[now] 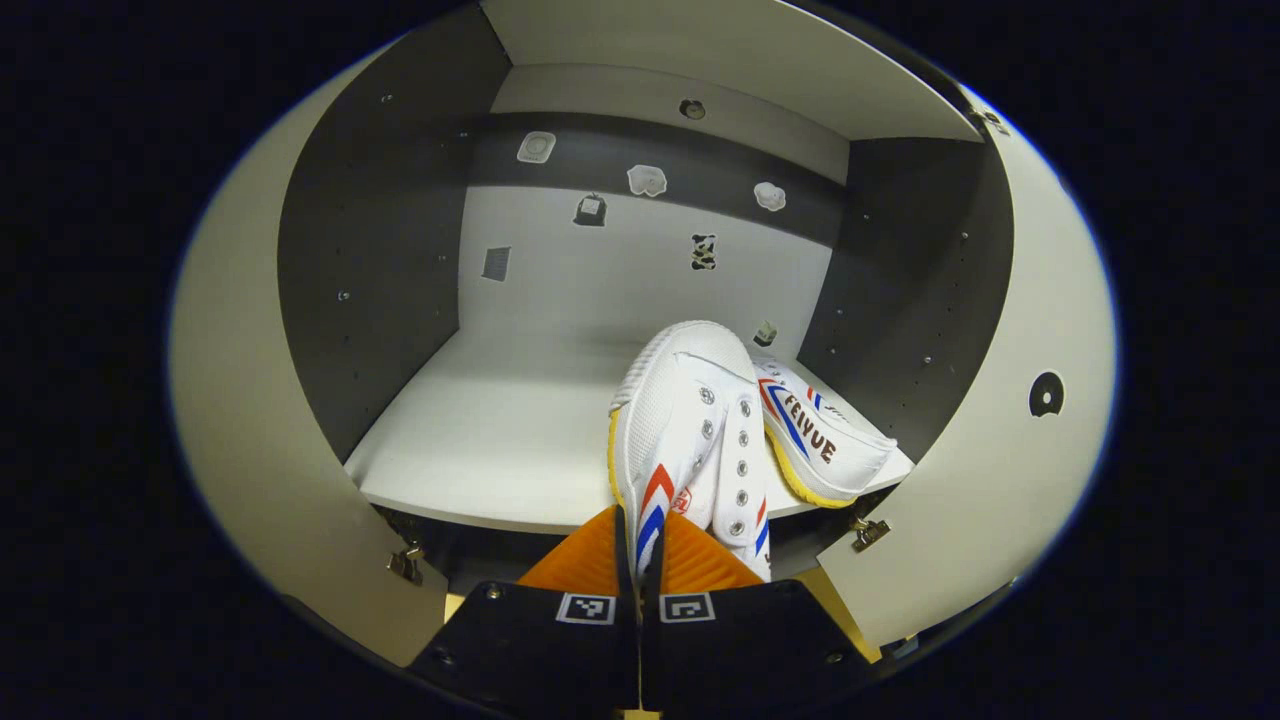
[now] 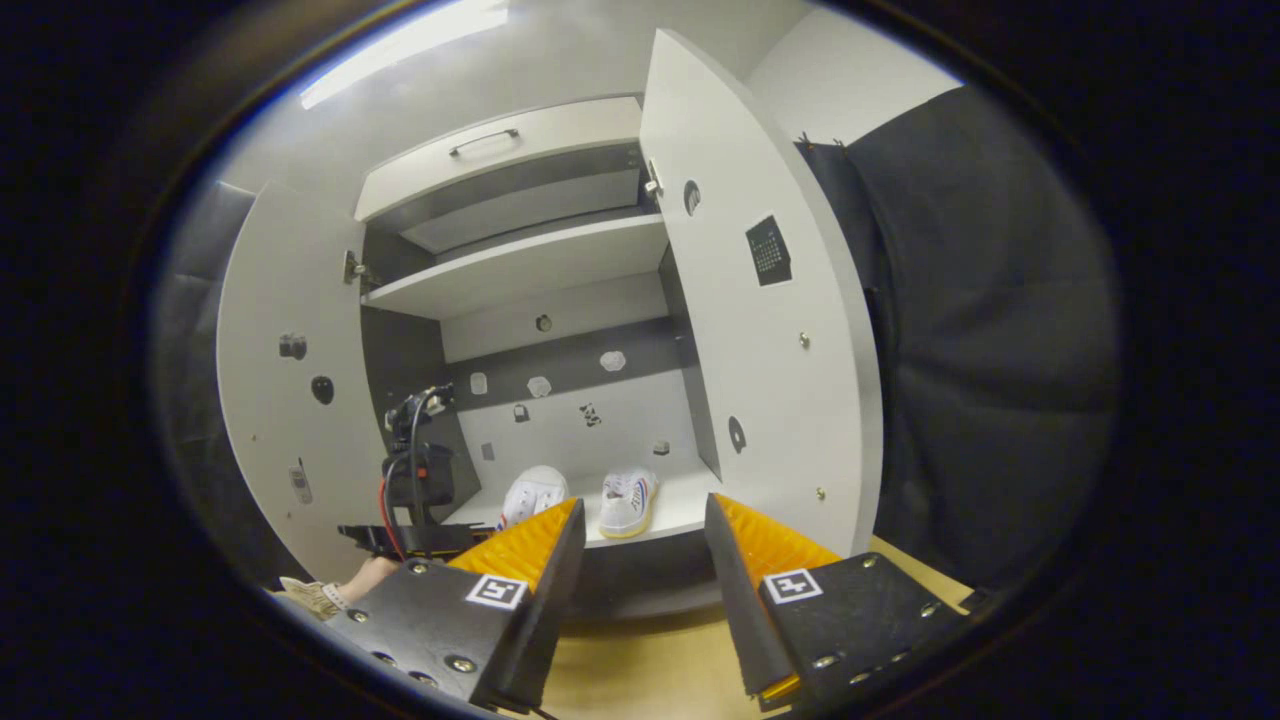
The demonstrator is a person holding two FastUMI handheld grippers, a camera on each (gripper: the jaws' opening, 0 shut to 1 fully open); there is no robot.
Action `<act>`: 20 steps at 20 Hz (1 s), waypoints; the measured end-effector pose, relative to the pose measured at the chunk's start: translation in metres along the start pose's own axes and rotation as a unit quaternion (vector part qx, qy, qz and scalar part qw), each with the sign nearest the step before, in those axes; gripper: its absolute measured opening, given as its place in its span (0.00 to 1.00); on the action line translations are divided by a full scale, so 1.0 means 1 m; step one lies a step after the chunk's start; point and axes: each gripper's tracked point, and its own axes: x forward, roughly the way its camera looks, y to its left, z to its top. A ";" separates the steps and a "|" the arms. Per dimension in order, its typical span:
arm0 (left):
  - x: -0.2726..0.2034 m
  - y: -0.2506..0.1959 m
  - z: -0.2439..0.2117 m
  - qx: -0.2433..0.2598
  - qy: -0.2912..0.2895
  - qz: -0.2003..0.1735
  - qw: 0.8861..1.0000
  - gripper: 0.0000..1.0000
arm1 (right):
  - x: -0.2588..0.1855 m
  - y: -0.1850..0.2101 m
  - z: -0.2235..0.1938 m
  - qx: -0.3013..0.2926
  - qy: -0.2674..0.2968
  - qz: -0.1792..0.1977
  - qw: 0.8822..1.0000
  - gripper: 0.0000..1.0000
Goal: Grab one shoe with the right hand and put it into the shoe cabinet, grab the other shoe with the left hand and put it into the shoe cabinet; then close the right door with the right hand and the left door with the left hand.
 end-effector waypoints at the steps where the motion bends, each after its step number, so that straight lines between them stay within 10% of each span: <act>1: -0.002 0.000 -0.002 -0.012 0.001 0.000 1.000 0.02 | -0.002 0.000 0.001 -0.002 0.000 0.001 1.000 0.71; 20: 0.002 0.039 0.104 -0.063 -0.044 0.028 0.997 0.02 | -0.031 0.003 0.003 -0.028 -0.007 0.003 1.000 0.71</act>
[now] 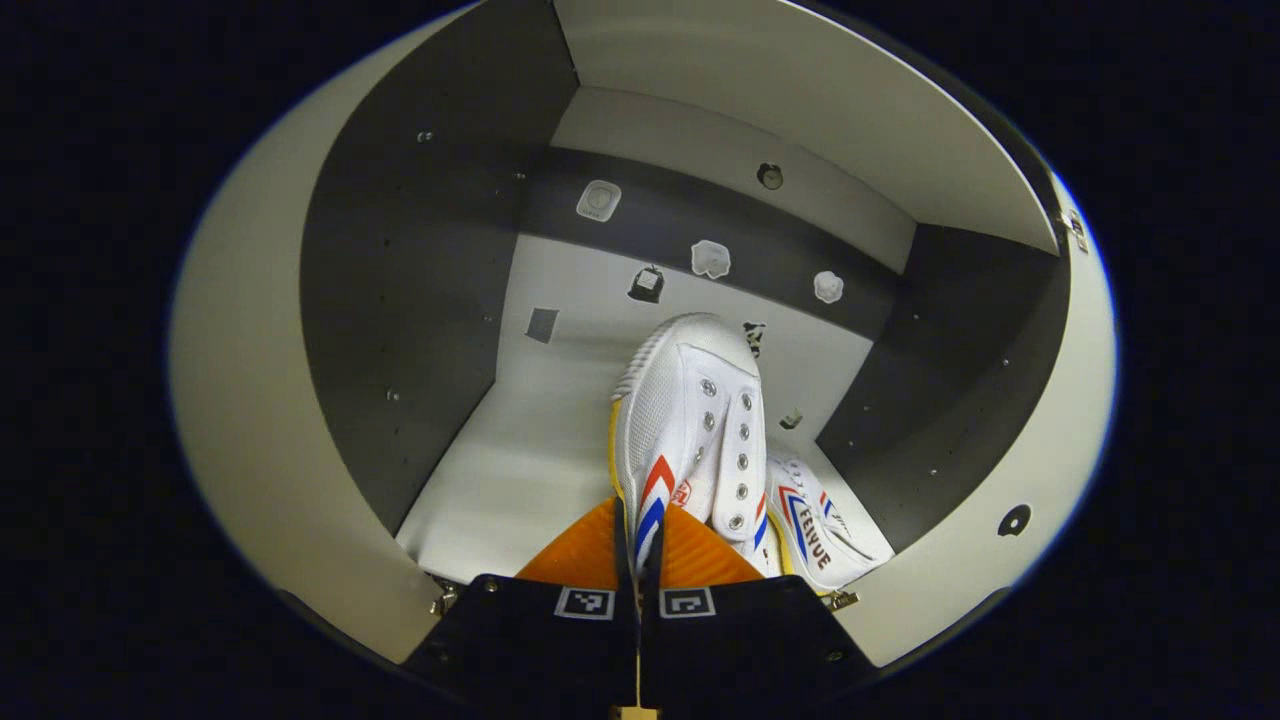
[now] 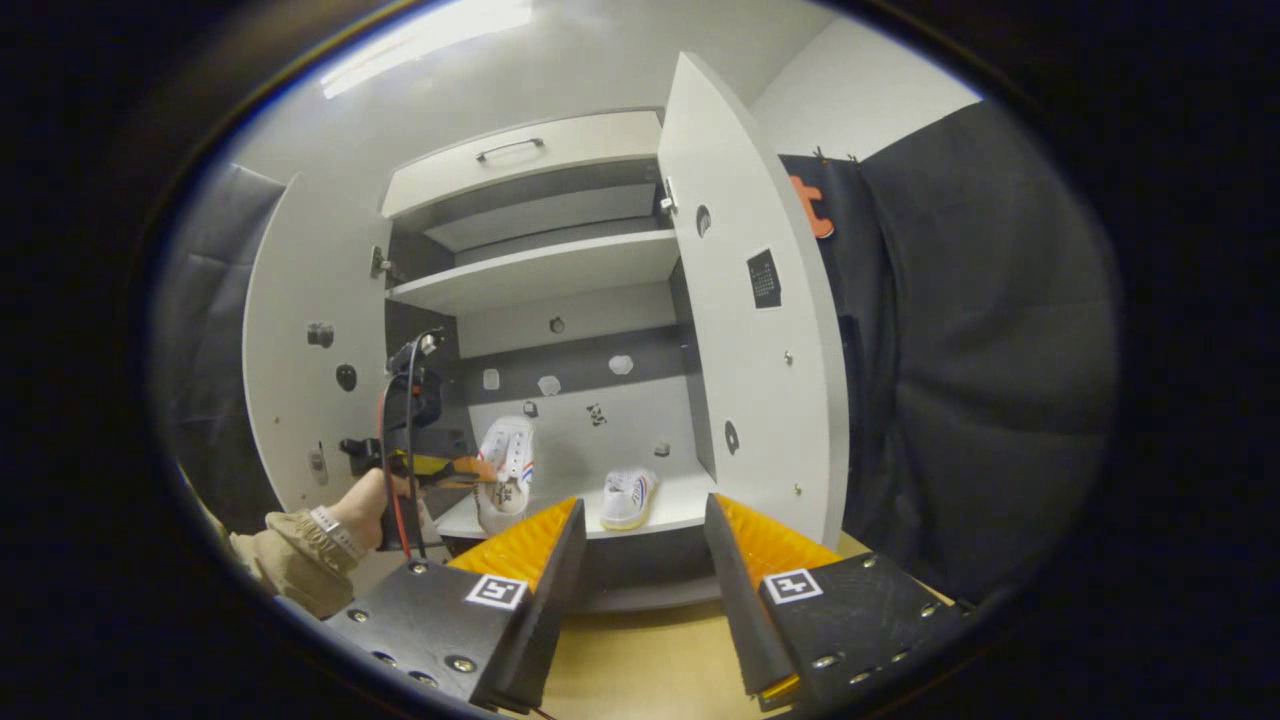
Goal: Grab one shoe with the right hand and put it into the shoe cabinet, grab the other shoe with the left hand and put it into the shoe cabinet; then close the right door with the right hand and the left door with the left hand.
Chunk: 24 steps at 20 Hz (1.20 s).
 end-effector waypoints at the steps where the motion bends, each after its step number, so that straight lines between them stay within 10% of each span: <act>1: 0.007 0.002 0.006 0.000 0.001 0.002 1.000 0.02 | 0.000 -0.001 -0.001 -0.003 0.001 -0.002 1.000 0.71; 24: 0.089 0.033 -0.040 0.028 0.108 0.046 0.993 0.08 | 0.003 -0.021 0.008 -0.005 -0.007 -0.041 0.999 0.71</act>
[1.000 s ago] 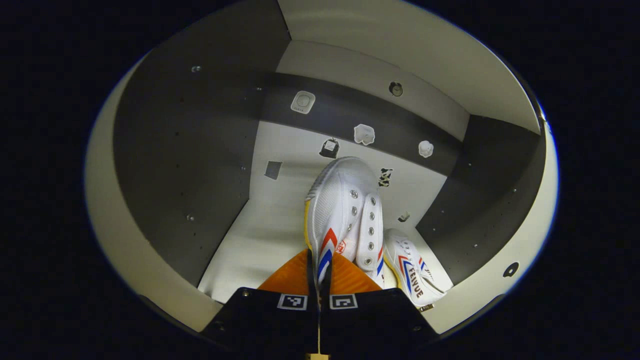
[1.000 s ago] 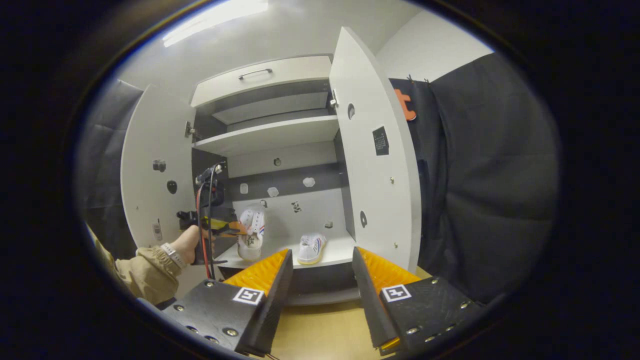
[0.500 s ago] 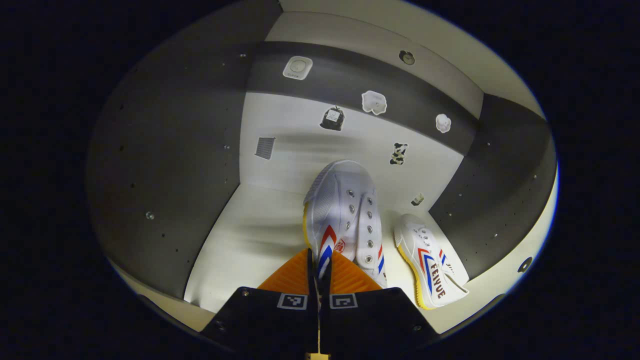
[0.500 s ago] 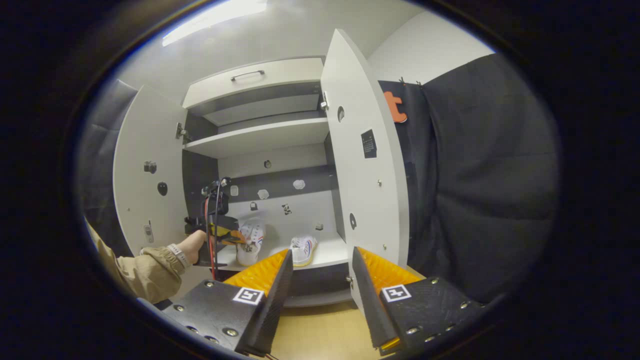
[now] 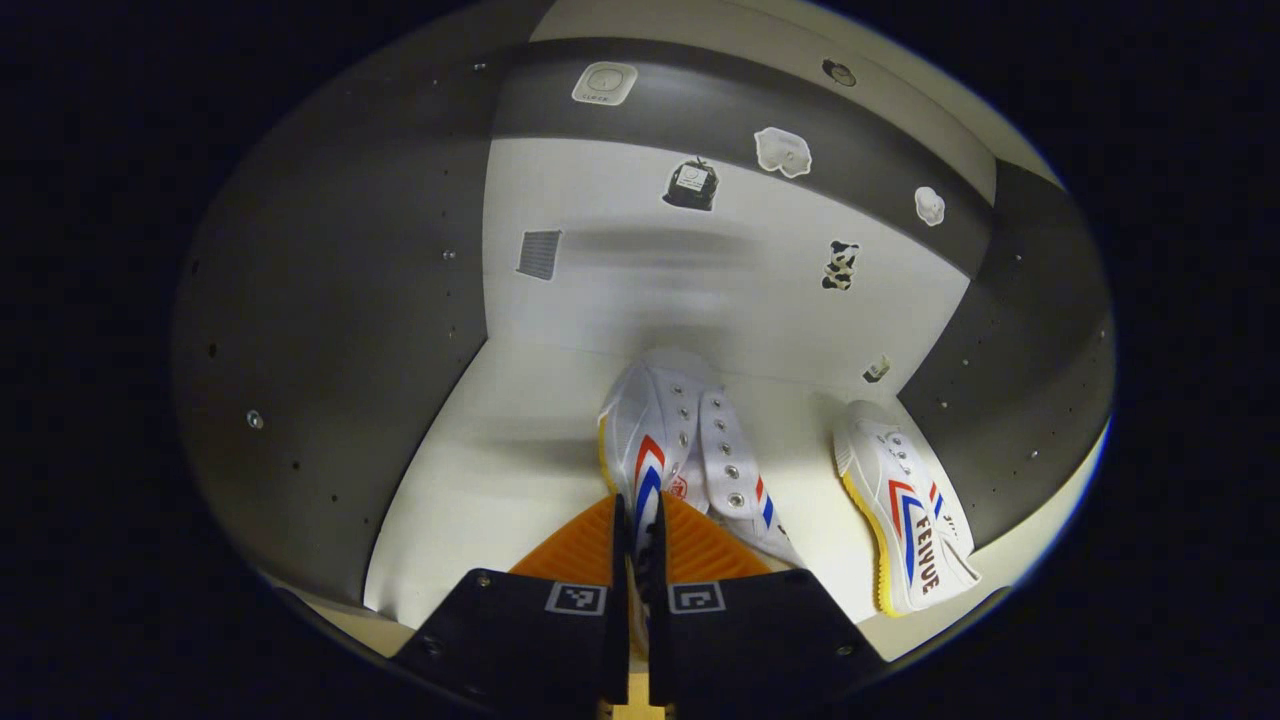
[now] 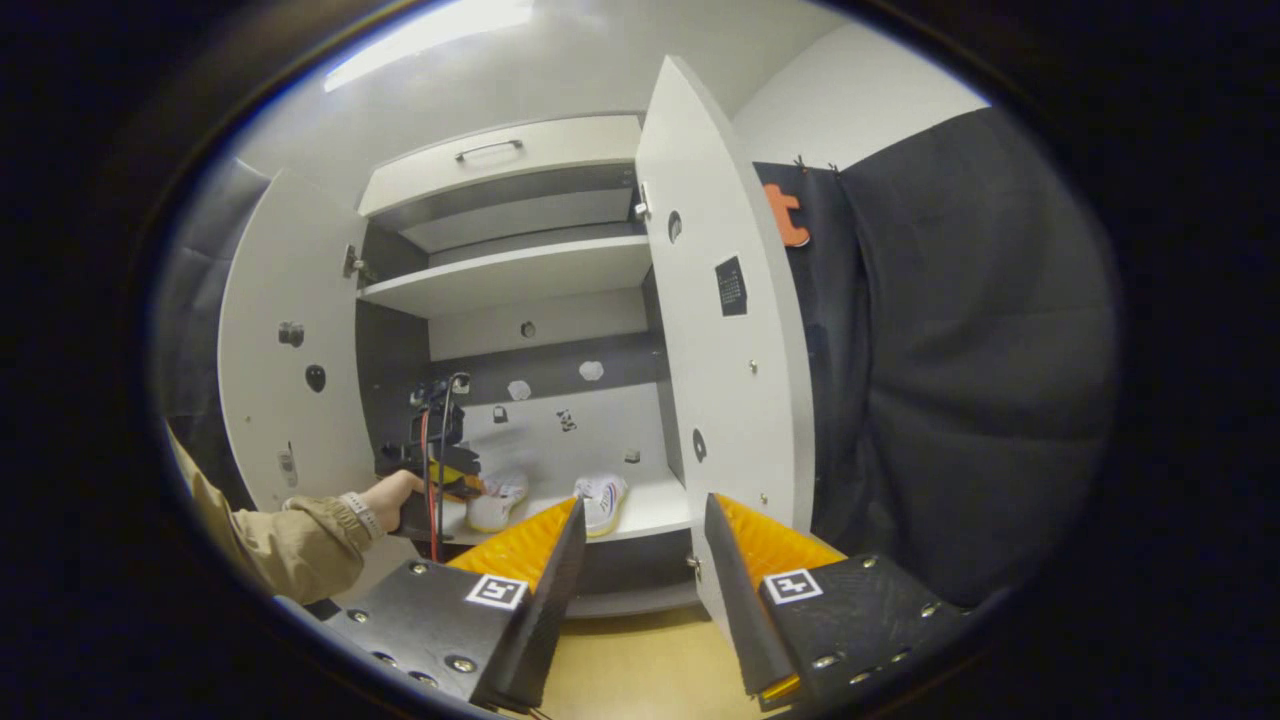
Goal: Grab one shoe with the right hand and put it into the shoe cabinet, grab the other shoe with the left hand and put it into the shoe cabinet; then close the right door with the right hand and the left door with the left hand.
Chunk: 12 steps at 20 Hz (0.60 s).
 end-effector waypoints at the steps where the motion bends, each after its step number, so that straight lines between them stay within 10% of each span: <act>1: -0.001 0.002 -0.002 0.008 0.001 0.003 1.000 0.10 | -0.001 -0.001 0.001 0.000 0.000 0.000 1.000 0.71; 4: -0.007 0.006 0.004 0.050 -0.024 0.014 0.998 0.17 | -0.005 -0.005 0.000 -0.001 0.002 -0.001 1.000 0.71; 7: -0.023 0.002 0.023 0.098 -0.071 0.020 0.992 0.58 | -0.008 -0.012 0.002 -0.003 0.001 -0.002 1.000 0.71; 12: -0.073 -0.021 0.049 0.113 -0.149 0.000 0.982 0.70 | -0.014 -0.043 0.018 -0.006 -0.014 -0.022 1.000 0.71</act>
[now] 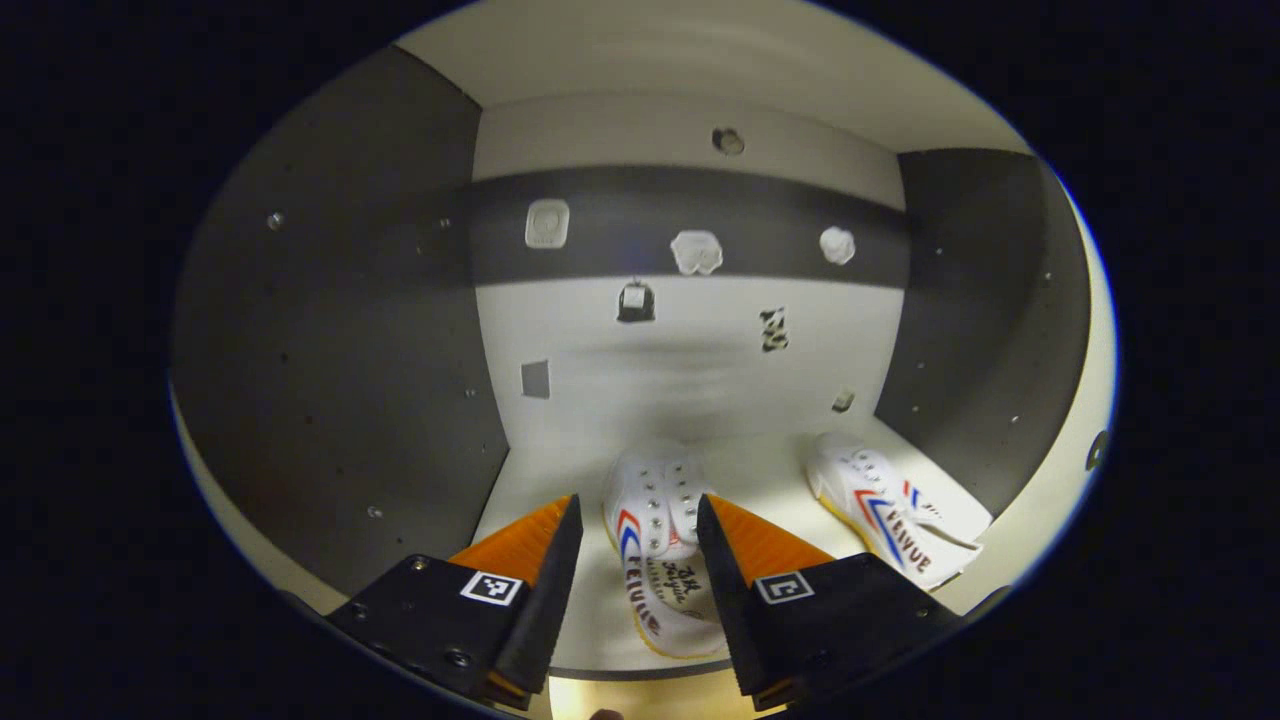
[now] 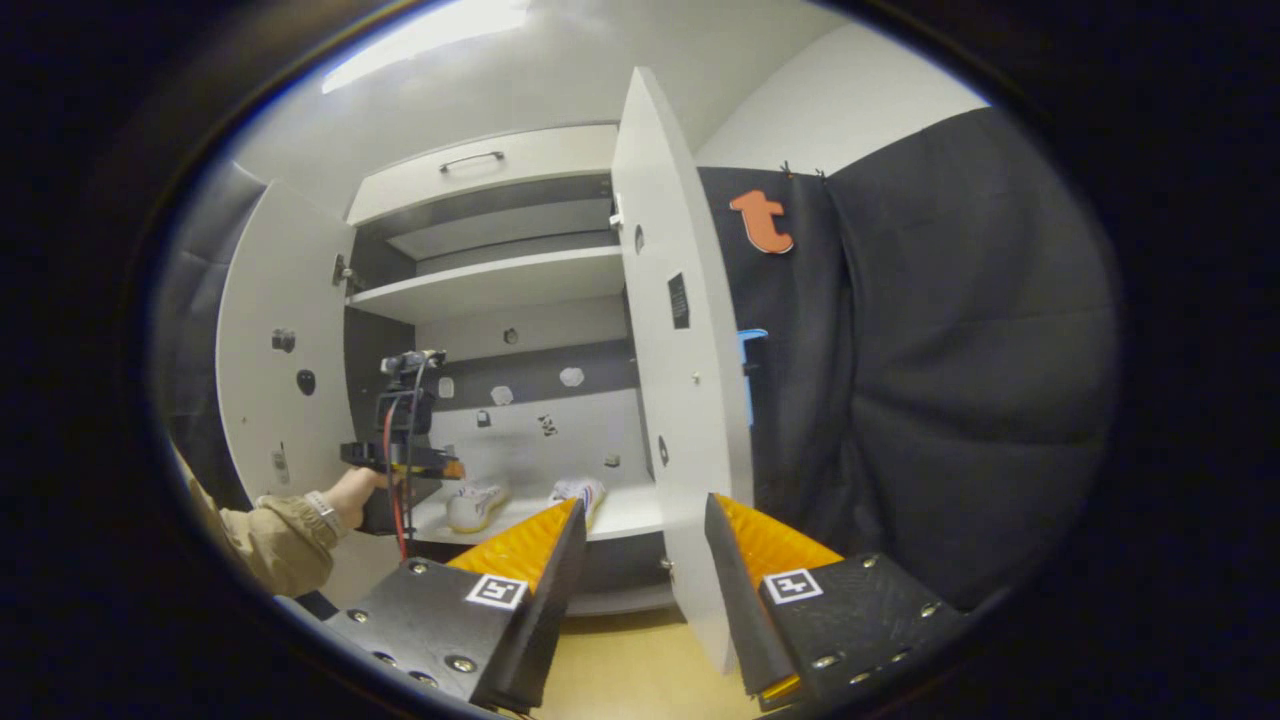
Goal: Grab one shoe with the right hand and put it into the shoe cabinet, grab the other shoe with the left hand and put it into the shoe cabinet; then close the right door with the right hand and the left door with the left hand.
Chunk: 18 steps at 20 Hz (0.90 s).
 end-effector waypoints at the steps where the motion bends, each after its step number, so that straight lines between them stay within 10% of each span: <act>1: -0.010 -0.004 0.007 0.002 -0.011 -0.004 1.000 0.70 | -0.001 -0.010 0.003 -0.003 -0.004 -0.006 1.000 0.71; 4: -0.048 -0.022 0.025 -0.006 -0.047 -0.022 0.999 0.70 | 0.001 -0.035 0.014 -0.013 -0.011 -0.016 1.000 0.70; 6: -0.074 -0.036 0.035 -0.014 -0.071 -0.037 0.997 0.70 | 0.003 -0.051 0.021 -0.019 -0.016 -0.022 0.999 0.92; 18: -0.195 -0.074 0.050 -0.016 -0.136 -0.061 0.989 0.91 | 0.038 -0.102 0.031 -0.040 -0.017 -0.019 0.999 0.94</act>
